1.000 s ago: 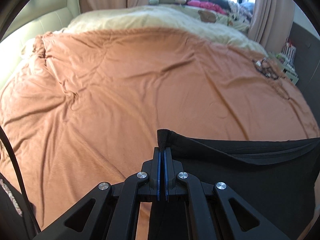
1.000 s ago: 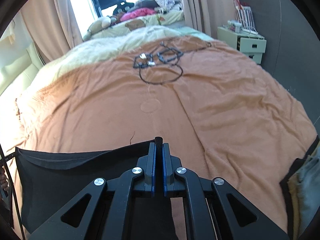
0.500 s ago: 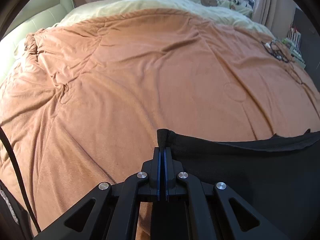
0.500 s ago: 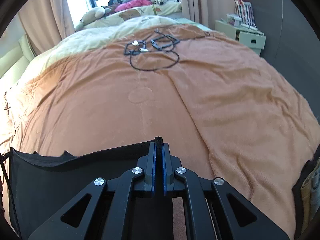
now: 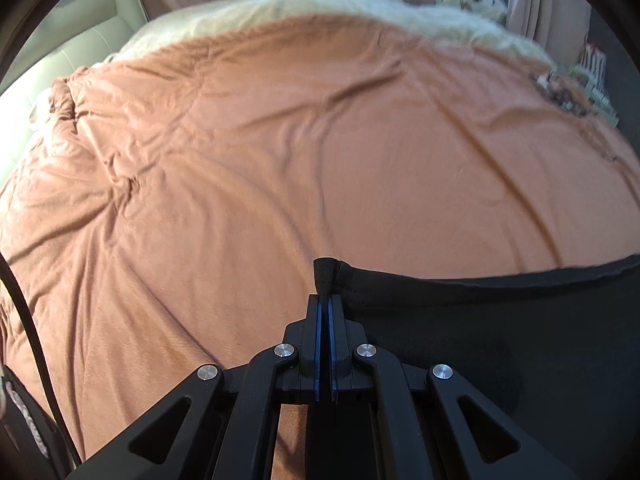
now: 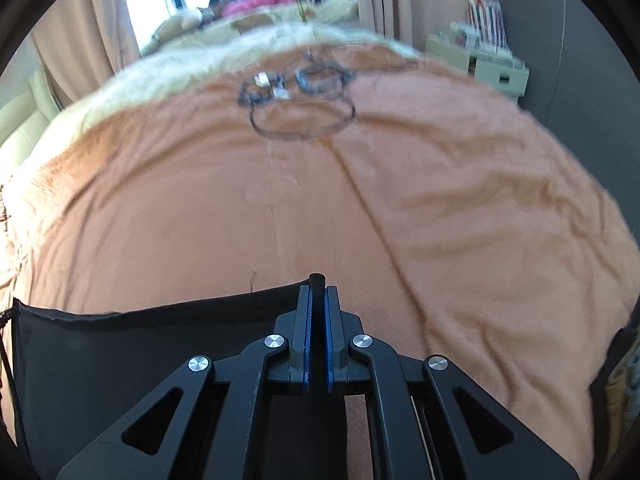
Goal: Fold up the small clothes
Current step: 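Lift the gripped black shirt edge with both closed tools, then open both tools and lay the shirt flat on the bed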
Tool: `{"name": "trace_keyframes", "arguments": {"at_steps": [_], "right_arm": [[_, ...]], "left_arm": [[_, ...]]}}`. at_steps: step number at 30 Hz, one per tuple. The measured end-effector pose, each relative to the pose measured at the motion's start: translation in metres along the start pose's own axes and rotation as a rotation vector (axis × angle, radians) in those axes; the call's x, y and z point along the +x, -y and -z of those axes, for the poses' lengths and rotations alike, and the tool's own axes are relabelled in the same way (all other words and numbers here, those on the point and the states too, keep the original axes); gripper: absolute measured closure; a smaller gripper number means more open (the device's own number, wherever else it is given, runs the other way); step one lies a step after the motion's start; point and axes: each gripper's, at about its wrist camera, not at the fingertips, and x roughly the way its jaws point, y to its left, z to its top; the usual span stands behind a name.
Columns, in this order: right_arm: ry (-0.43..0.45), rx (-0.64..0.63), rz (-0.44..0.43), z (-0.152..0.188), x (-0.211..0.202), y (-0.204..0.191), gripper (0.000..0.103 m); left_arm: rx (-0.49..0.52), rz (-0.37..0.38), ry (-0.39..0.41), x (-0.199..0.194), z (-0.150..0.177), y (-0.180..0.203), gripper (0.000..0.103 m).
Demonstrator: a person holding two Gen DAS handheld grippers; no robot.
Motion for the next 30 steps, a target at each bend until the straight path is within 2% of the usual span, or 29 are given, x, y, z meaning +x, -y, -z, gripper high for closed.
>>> {"name": "trace_keyframes", "arguments": {"at_steps": [2, 7, 10, 11, 12, 13, 14, 15, 16, 17, 19, 21, 25, 26, 28, 30], "right_arm": [[-0.041, 0.002, 0.011, 0.001, 0.014, -0.001, 0.101], [-0.068, -0.03, 0.016, 0.0, 0.014, -0.006, 0.099], [-0.057, -0.055, 0.002, -0.003, -0.002, -0.011, 0.097], [-0.056, -0.058, -0.006, -0.002, -0.009, -0.011, 0.092], [-0.051, -0.063, -0.017, -0.001, -0.017, -0.014, 0.075], [-0.044, -0.067, -0.026, 0.0, -0.023, -0.014, 0.048], [-0.032, -0.074, -0.035, 0.001, -0.033, -0.016, 0.038], [-0.02, -0.079, -0.038, 0.005, -0.043, -0.016, 0.034], [-0.013, -0.084, -0.047, 0.008, -0.051, -0.017, 0.034], [-0.018, -0.085, -0.069, 0.011, -0.058, -0.019, 0.034], [-0.026, -0.097, -0.114, 0.018, -0.069, -0.024, 0.034], [-0.018, -0.128, -0.116, 0.023, -0.078, -0.03, 0.034], [-0.062, -0.188, -0.125, 0.036, -0.082, -0.044, 0.035], [-0.073, -0.2, -0.125, 0.039, -0.079, -0.047, 0.037], [-0.109, -0.216, -0.121, 0.043, -0.072, -0.052, 0.056], [-0.164, -0.224, -0.122, 0.048, -0.058, -0.057, 0.062]], "left_arm": [[0.003, 0.004, -0.093, 0.02, 0.005, 0.003, 0.099], [0.049, -0.051, -0.066, 0.01, 0.005, 0.01, 0.091], [0.038, -0.039, -0.06, -0.004, 0.005, 0.007, 0.091], [0.02, -0.022, -0.057, -0.011, 0.006, 0.004, 0.091], [0.011, -0.011, -0.057, -0.014, 0.007, 0.002, 0.09], [-0.001, 0.006, -0.059, -0.02, 0.008, 0.001, 0.082], [-0.013, 0.026, -0.058, -0.027, 0.01, 0.0, 0.066], [-0.018, 0.031, -0.054, -0.032, 0.014, -0.001, 0.057], [-0.023, 0.03, -0.042, -0.039, 0.015, 0.0, 0.046], [-0.023, 0.025, -0.022, -0.048, 0.018, 0.001, 0.043], [-0.028, 0.032, -0.013, -0.059, 0.02, 0.003, 0.043], [-0.029, 0.074, -0.012, -0.069, 0.025, 0.009, 0.043], [0.014, 0.099, -0.024, -0.074, 0.031, 0.028, 0.044], [0.021, 0.108, -0.033, -0.073, 0.033, 0.031, 0.044], [0.034, 0.121, -0.061, -0.065, 0.035, 0.039, 0.044], [0.051, 0.14, -0.101, -0.053, 0.039, 0.05, 0.044]]}}
